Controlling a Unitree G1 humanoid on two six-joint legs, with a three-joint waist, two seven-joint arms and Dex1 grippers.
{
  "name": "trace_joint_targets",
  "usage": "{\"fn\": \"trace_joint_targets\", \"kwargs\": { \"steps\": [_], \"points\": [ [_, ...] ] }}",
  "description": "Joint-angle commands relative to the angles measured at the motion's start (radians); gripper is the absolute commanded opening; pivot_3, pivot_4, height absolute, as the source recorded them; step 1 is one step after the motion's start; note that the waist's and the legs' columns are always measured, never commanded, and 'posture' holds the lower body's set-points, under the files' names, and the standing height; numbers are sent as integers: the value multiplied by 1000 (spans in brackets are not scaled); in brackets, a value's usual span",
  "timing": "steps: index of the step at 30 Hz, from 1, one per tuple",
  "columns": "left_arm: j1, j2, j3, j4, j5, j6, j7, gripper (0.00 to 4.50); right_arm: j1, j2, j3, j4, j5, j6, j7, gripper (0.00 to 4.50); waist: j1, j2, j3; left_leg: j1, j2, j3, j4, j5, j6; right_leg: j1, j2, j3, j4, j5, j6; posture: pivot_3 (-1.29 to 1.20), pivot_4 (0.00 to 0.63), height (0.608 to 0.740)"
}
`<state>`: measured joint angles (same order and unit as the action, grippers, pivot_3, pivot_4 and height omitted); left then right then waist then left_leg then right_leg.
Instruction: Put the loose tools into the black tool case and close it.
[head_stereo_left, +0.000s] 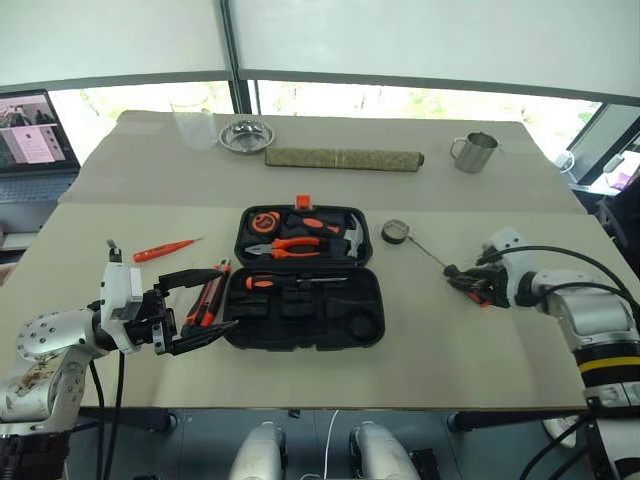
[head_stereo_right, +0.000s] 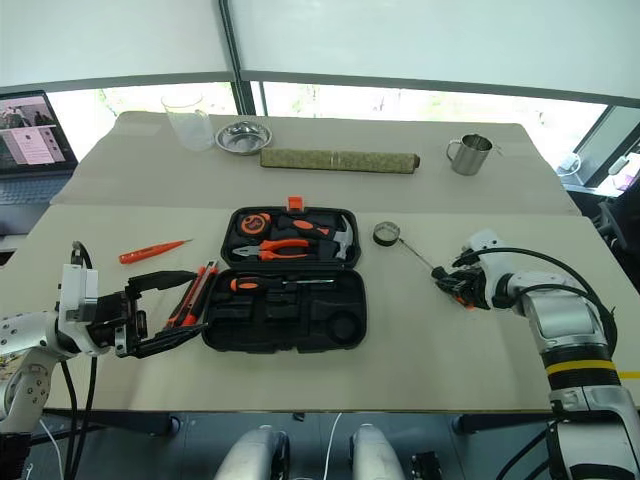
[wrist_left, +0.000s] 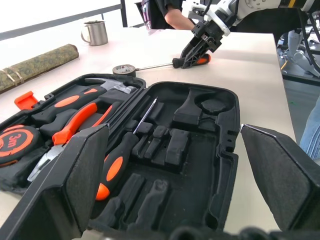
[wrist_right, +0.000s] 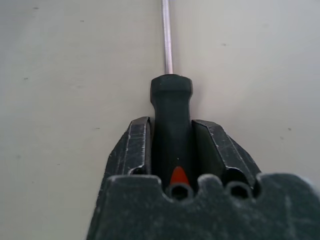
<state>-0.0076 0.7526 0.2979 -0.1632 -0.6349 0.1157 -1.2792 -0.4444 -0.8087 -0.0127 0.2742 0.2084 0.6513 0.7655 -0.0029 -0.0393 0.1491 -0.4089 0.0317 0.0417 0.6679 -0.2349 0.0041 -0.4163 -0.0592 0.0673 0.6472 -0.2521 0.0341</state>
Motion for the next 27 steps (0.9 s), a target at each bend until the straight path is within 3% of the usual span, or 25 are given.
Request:
{"fn": "trace_joint_targets", "kwargs": {
  "steps": [1,6,11,15,19,27],
  "points": [
    [-16,-6,28,-38,-39,12,24,4500,36,-54,-99,-52,2,-63,-11,949,2,0,0,0,0,0,0,0,0,0,0,0,0,0,0,0,150,740],
    [17,0,54,-6,-30,0,27,4500,-31,-77,-54,-264,99,-220,242,948,-27,3,2,-2,1,1,0,0,0,-5,2,2,1,1,-1,0,150,740],
    [61,4,77,48,3,-34,13,4500,-265,45,170,-376,103,-115,352,948,-59,3,2,2,6,-3,-2,0,0,-4,8,2,1,3,-4,0,150,740],
    [100,6,96,66,16,-52,8,4500,-417,162,357,-347,20,-40,371,948,-57,3,3,0,7,-5,-2,0,0,-6,9,1,1,3,-5,0,150,740],
    [144,5,107,36,19,-59,10,4500,-466,212,505,-311,-71,-64,407,948,-35,3,3,-3,4,-5,-2,0,0,-8,2,-1,1,3,-5,0,150,740],
    [209,3,124,-19,10,-54,35,4500,-476,268,593,-243,-189,-104,387,948,-18,3,3,-6,2,-5,1,0,0,-9,0,-2,1,4,-2,0,150,740]
  ]
}}
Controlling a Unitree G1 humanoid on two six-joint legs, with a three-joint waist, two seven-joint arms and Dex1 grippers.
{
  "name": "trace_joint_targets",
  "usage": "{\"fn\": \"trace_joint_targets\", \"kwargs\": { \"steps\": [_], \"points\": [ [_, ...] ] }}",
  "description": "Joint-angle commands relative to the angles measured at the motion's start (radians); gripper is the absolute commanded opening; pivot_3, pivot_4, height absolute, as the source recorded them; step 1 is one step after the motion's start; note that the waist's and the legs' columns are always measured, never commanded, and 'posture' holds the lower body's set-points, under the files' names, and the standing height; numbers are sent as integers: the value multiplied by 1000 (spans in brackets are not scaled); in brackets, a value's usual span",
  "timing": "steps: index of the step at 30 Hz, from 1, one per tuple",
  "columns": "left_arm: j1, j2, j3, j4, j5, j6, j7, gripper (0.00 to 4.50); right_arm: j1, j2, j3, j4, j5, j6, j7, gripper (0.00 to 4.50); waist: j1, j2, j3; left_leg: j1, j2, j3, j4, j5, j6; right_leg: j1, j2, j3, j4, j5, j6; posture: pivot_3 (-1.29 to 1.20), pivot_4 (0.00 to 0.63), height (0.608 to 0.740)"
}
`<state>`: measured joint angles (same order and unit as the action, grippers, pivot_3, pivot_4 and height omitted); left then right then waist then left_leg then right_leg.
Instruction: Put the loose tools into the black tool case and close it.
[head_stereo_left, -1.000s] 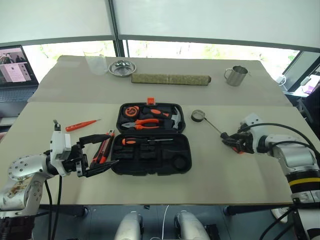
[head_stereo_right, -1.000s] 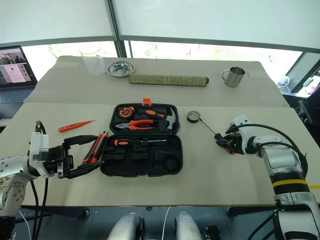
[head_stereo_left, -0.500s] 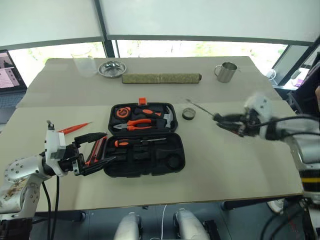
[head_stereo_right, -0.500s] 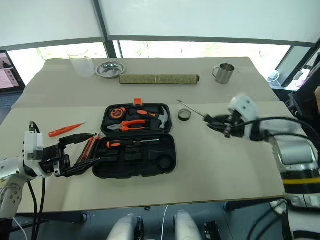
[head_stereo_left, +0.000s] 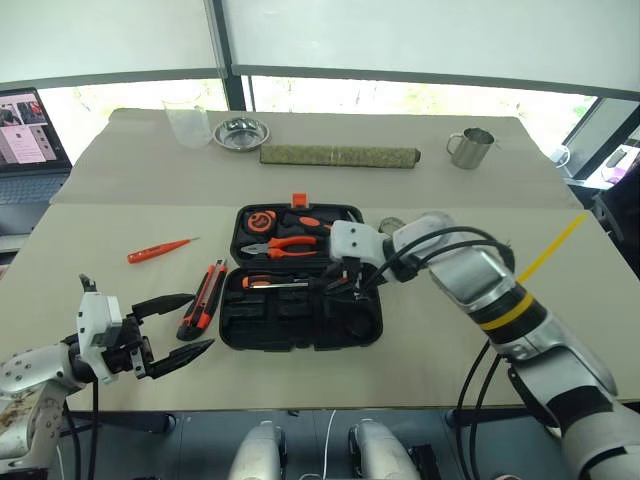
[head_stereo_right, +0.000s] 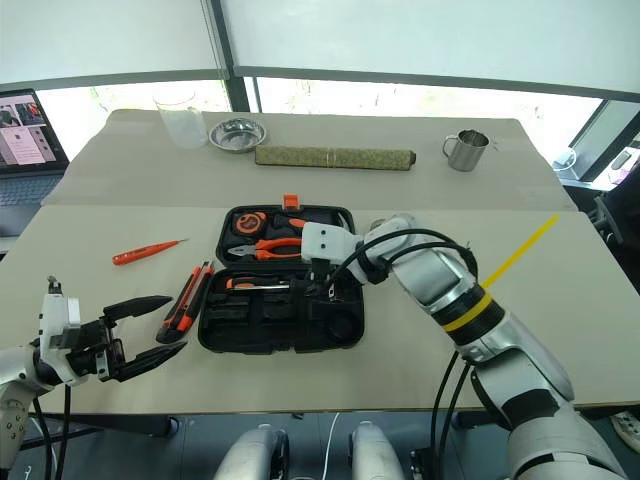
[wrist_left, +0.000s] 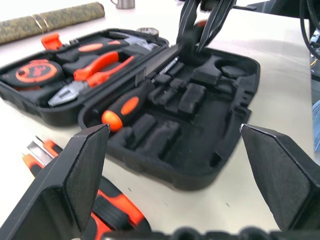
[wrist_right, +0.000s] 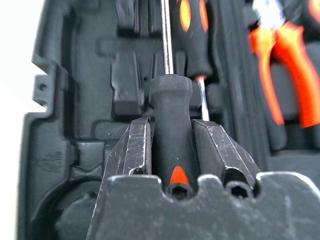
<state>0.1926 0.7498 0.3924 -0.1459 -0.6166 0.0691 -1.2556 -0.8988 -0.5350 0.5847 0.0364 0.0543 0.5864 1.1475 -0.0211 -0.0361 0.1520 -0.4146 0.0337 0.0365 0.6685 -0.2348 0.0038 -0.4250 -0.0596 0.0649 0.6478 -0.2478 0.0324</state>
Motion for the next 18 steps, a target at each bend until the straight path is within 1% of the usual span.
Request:
{"fn": "trace_joint_targets", "kwargs": {
  "steps": [1,8,14,16,18],
  "points": [
    [13,5,30,-41,-7,-6,14,4500,-22,-1,-1,6,-47,-48,2,948,1,0,0,0,0,0,0,0,0,0,0,0,0,0,0,0,150,740],
    [20,13,36,-60,-12,3,24,4500,-26,28,13,54,-96,-65,21,948,0,0,0,0,0,0,0,0,0,0,1,0,0,0,0,0,150,740],
    [13,18,41,-57,-10,4,27,4500,-22,42,8,71,-108,-46,35,948,0,0,0,1,0,0,0,0,0,0,1,0,0,0,0,0,150,740],
    [12,17,42,-57,-9,4,28,4500,-20,46,-2,74,-107,-45,38,1955,0,0,0,1,0,0,0,0,0,1,1,0,0,0,0,0,150,740],
    [10,16,40,-57,-7,4,32,4500,-22,46,-21,73,-92,-68,53,2403,0,0,0,1,0,0,0,0,0,1,1,0,0,0,0,0,150,740]
  ]
}}
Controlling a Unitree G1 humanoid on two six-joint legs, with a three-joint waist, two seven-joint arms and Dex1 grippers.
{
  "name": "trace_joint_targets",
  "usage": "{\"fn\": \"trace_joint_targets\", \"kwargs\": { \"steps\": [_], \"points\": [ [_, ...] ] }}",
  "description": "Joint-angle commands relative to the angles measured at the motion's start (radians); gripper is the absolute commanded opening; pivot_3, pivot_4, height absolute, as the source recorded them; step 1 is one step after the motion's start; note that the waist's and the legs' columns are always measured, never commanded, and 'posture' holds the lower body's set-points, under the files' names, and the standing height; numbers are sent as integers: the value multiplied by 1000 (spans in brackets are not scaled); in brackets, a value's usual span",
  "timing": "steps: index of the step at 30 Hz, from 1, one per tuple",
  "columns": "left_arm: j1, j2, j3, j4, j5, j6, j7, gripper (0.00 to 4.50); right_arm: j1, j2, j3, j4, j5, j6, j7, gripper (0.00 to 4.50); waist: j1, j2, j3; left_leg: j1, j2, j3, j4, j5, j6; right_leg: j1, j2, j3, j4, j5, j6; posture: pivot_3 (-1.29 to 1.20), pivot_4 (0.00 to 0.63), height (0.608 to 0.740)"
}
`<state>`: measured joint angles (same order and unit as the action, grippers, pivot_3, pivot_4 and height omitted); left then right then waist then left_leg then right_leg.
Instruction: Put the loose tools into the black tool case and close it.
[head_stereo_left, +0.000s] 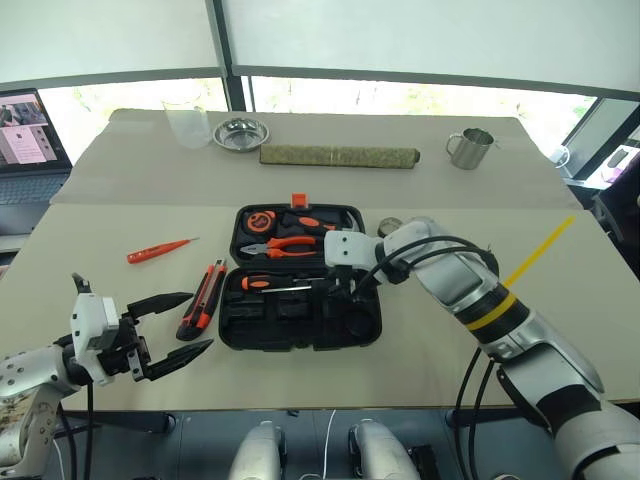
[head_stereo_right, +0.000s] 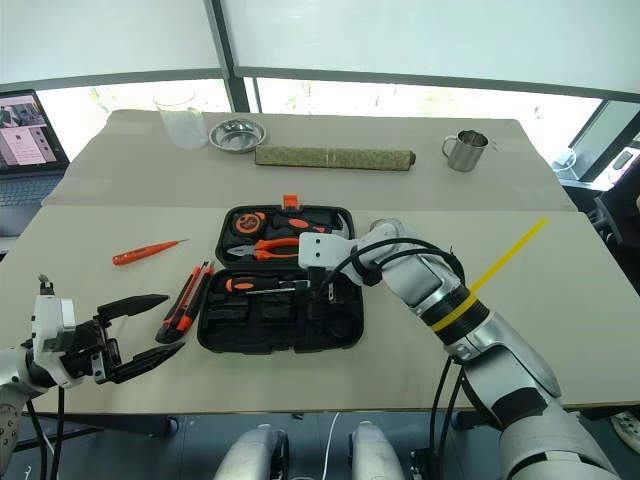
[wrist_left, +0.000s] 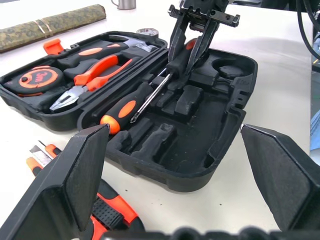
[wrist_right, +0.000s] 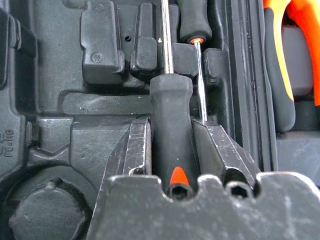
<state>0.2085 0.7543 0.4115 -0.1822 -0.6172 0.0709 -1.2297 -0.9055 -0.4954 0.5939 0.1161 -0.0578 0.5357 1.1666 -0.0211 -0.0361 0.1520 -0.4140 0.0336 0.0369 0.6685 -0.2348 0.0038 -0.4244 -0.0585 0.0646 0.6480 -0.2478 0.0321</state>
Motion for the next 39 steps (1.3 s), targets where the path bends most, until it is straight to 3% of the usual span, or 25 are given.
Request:
{"fn": "trace_joint_targets", "kwargs": {
  "steps": [1,4,10,11,15,21,36,39],
  "points": [
    [-7,11,20,-21,-6,2,9,4500,-20,3,-41,-8,30,-30,46,2848,0,0,0,0,0,0,0,0,0,0,0,0,0,0,0,0,150,740],
    [-7,10,19,-19,-4,1,12,4500,-34,-5,-84,-16,67,-36,91,3832,0,0,0,0,0,0,0,0,0,0,0,0,0,0,0,0,150,740],
    [-15,9,13,-13,0,-1,16,4500,-38,15,-207,38,163,-109,110,3832,0,0,0,0,0,0,0,0,0,0,0,0,0,0,0,0,150,740],
    [-18,10,11,-10,1,-1,17,4500,-25,31,-223,51,175,-107,97,3298,0,0,0,0,0,0,0,0,0,0,0,0,0,0,0,0,150,740],
    [-26,14,6,-3,7,1,18,4500,38,67,-217,66,168,-142,68,2152,0,0,0,0,0,0,0,0,0,1,0,0,0,0,0,0,150,740],
    [-29,18,-1,-4,20,6,14,4500,104,120,-182,134,108,-231,10,39,-1,0,0,0,0,1,0,0,0,0,0,0,0,0,0,0,150,740],
    [-24,27,6,-9,34,14,22,4500,123,168,-139,300,31,-321,-11,39,-11,-1,-1,9,1,2,0,0,-1,6,2,0,1,1,-2,0,150,740],
    [-10,26,18,-18,35,18,29,4500,134,177,-178,257,78,-341,-3,39,-16,-1,-1,10,1,2,0,1,-1,7,2,0,1,1,-2,0,150,740]
  ]
}}
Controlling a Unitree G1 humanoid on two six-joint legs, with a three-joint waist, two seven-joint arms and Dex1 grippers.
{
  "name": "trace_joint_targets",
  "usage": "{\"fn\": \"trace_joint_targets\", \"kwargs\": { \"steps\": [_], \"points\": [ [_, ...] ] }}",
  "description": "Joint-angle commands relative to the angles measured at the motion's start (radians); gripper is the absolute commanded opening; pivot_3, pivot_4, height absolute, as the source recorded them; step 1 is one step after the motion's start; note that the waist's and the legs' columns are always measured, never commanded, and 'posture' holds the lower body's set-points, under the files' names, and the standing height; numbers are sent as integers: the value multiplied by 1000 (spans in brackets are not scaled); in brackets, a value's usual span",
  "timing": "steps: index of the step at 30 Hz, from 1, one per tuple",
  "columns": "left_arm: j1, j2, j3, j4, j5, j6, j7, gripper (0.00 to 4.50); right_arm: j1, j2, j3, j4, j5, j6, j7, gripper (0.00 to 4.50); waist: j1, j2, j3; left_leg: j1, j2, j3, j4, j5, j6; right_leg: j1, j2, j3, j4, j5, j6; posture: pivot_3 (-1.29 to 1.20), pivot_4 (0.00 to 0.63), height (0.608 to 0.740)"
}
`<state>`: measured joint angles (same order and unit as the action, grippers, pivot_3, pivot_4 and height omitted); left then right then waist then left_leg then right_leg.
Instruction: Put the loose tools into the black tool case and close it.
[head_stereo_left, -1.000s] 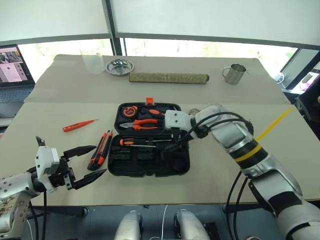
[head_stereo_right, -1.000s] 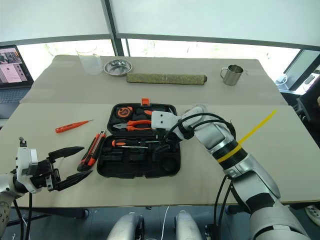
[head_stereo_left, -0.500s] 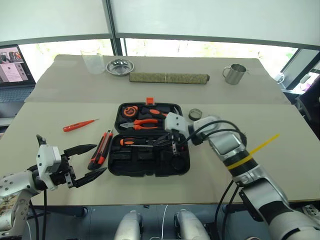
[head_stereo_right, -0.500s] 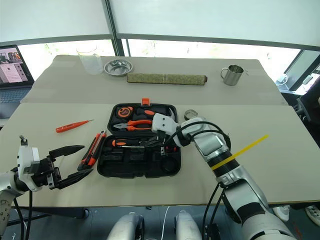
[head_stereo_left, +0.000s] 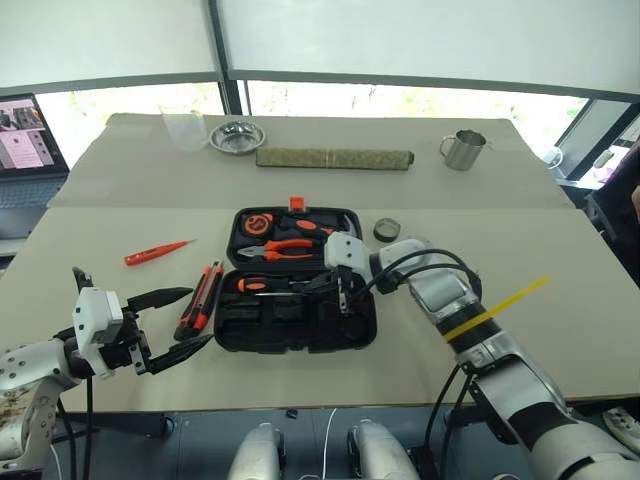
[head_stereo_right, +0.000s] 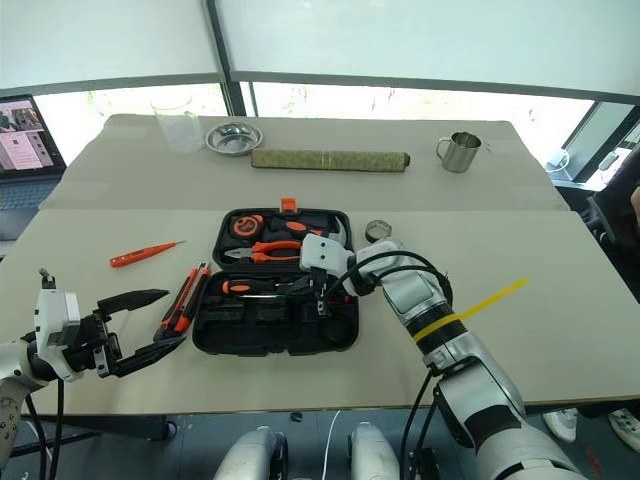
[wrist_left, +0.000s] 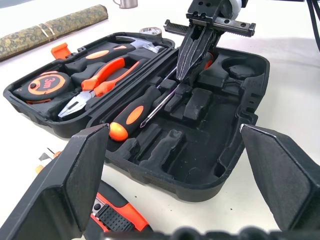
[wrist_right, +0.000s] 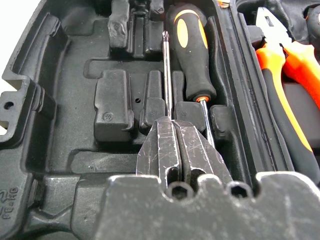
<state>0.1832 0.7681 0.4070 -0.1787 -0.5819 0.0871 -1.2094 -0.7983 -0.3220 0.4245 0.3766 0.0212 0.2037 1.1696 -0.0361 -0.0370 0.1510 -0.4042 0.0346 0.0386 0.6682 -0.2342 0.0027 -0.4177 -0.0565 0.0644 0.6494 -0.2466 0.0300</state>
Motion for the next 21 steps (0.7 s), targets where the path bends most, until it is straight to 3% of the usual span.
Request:
{"fn": "trace_joint_targets", "kwargs": {
  "steps": [1,4,5,7,12,14,16,17,21],
  "points": [
    [31,11,41,-23,-2,2,13,4500,31,17,-71,-39,58,-35,-20,39,-3,0,0,0,0,0,0,0,0,0,0,0,0,0,0,0,150,740],
    [78,7,90,-15,-7,-6,20,4500,51,33,-212,-131,192,-62,-31,39,-5,0,0,-3,1,-2,0,0,0,-3,0,0,0,0,0,0,150,740],
    [101,3,117,-1,-11,-6,24,4500,72,12,-249,-172,234,-55,-11,590,-5,0,1,-4,1,-2,0,0,0,-4,0,0,0,0,0,0,150,740],
    [165,-15,196,48,-20,1,47,4500,151,-55,-329,-266,302,-64,23,1024,-4,0,1,-6,1,-2,0,0,0,-5,-1,0,0,0,0,0,150,740],
    [265,-57,326,178,-1,0,125,4500,355,-156,-455,-382,364,-126,19,2762,1,-1,0,-5,0,-2,-2,-1,1,-3,-4,-1,-3,-1,1,0,150,740],
    [291,-77,370,244,15,-12,173,4500,464,-160,-536,-407,436,-190,53,3493,4,-2,0,-4,0,-2,-2,-1,1,-3,-3,-1,-3,-1,1,0,150,740],
    [298,-87,396,298,20,-18,204,4500,542,-176,-576,-416,441,-230,43,3888,4,-2,0,-3,1,-1,-2,-1,1,-2,-2,-1,-3,-1,0,0,150,740],
    [296,-86,400,318,22,-18,213,4500,566,-182,-585,-423,439,-241,35,4413,3,-2,0,-3,1,-1,-2,-1,1,-2,-2,0,-3,-1,0,0,150,740],
    [246,-77,398,360,15,-5,237,4500,626,-166,-606,-480,486,-230,-2,4465,1,-2,0,-2,1,2,-2,0,0,-1,-2,1,-2,-1,1,0,150,740]
  ]
}}
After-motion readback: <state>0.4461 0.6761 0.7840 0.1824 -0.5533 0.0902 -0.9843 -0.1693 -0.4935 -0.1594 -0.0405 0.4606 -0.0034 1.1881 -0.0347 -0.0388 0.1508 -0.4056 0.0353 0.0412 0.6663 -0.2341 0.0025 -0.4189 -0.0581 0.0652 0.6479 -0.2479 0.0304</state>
